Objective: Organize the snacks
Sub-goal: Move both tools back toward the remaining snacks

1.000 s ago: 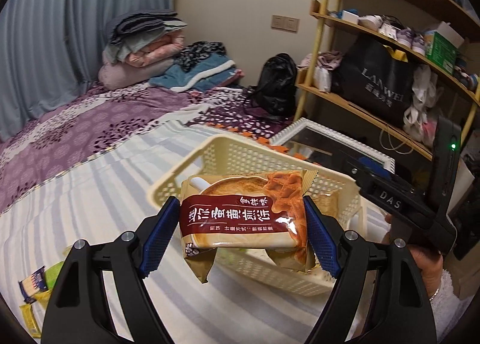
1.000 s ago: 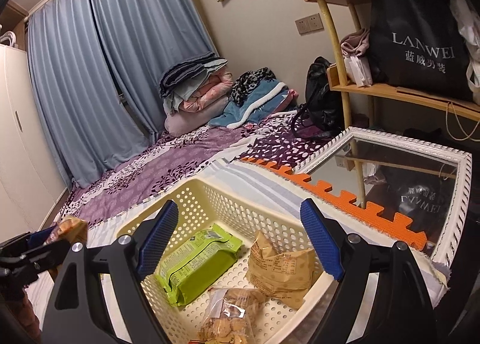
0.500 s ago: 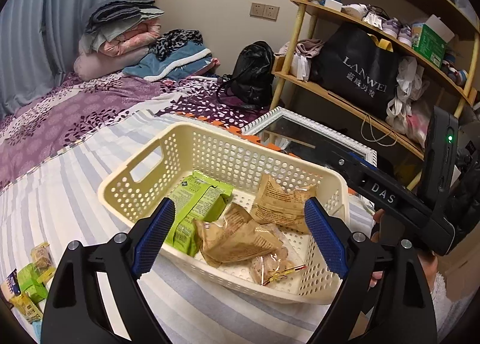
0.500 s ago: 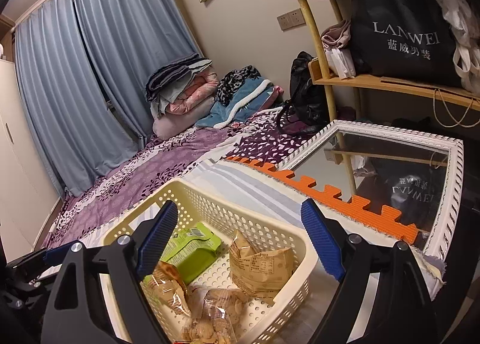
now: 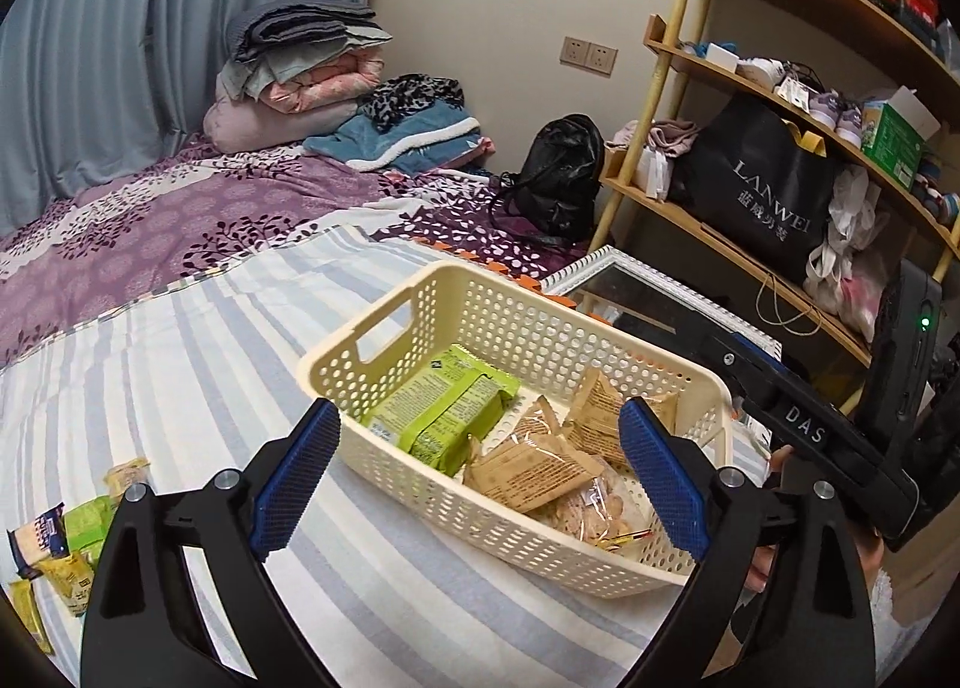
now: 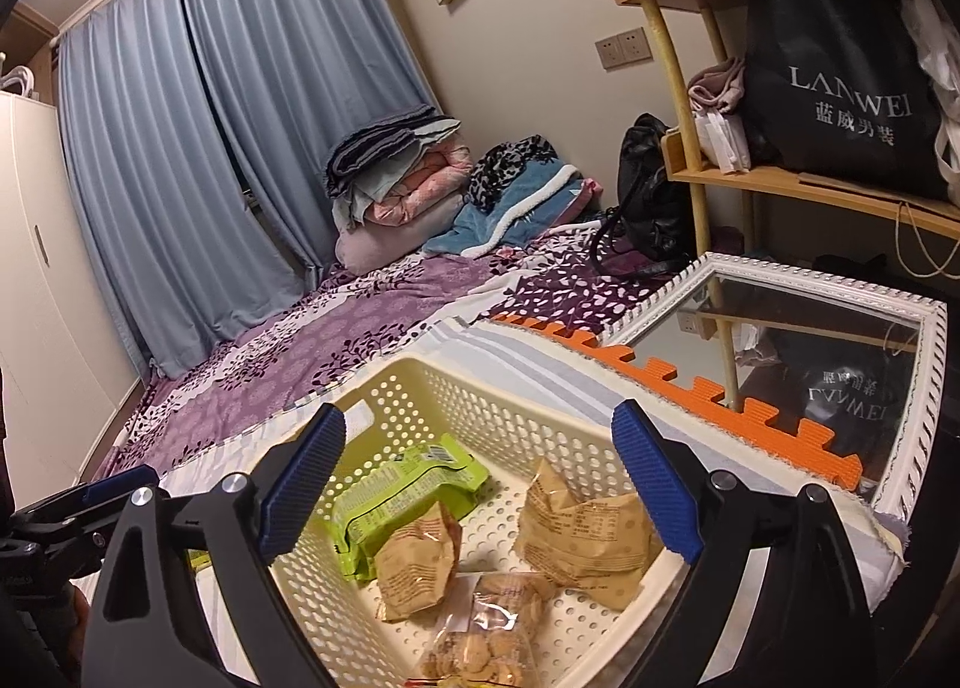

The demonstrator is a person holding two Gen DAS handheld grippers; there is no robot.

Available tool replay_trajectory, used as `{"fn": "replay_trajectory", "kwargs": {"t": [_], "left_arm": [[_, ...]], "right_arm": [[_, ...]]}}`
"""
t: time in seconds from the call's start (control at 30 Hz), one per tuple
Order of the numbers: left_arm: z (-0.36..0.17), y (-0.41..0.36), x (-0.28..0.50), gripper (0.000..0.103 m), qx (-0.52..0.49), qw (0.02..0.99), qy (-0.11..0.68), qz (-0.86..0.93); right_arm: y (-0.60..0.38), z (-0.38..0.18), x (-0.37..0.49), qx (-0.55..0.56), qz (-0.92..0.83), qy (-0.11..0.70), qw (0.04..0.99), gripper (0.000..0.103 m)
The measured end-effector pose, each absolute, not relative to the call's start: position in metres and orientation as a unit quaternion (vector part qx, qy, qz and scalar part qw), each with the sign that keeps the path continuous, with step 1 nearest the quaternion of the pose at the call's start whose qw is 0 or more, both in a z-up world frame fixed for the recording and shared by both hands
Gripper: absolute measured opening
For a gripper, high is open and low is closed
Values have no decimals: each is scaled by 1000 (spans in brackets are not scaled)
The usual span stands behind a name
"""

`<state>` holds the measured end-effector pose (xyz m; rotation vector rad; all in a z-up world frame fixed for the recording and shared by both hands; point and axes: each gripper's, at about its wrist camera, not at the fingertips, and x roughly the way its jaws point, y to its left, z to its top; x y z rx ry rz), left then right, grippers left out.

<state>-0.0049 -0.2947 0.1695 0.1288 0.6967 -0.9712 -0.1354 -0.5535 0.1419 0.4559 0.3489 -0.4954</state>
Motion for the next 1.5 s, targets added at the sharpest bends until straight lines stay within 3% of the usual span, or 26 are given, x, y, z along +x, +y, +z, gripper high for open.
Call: {"fn": "replay_trajectory", "kwargs": {"t": [0.23, 0.63, 1.5], "left_arm": [[173, -261, 7, 98, 42, 843, 332, -421], [175, -182, 30, 98, 11, 881, 333, -336], [167, -2, 67, 98, -43, 925, 331, -183]], "right_arm": [[-531, 154, -129, 208, -218, 166, 939, 98], [-467, 164, -105, 167, -149, 185, 957, 98], [-288, 105, -36, 94, 74, 341, 932, 98]]}}
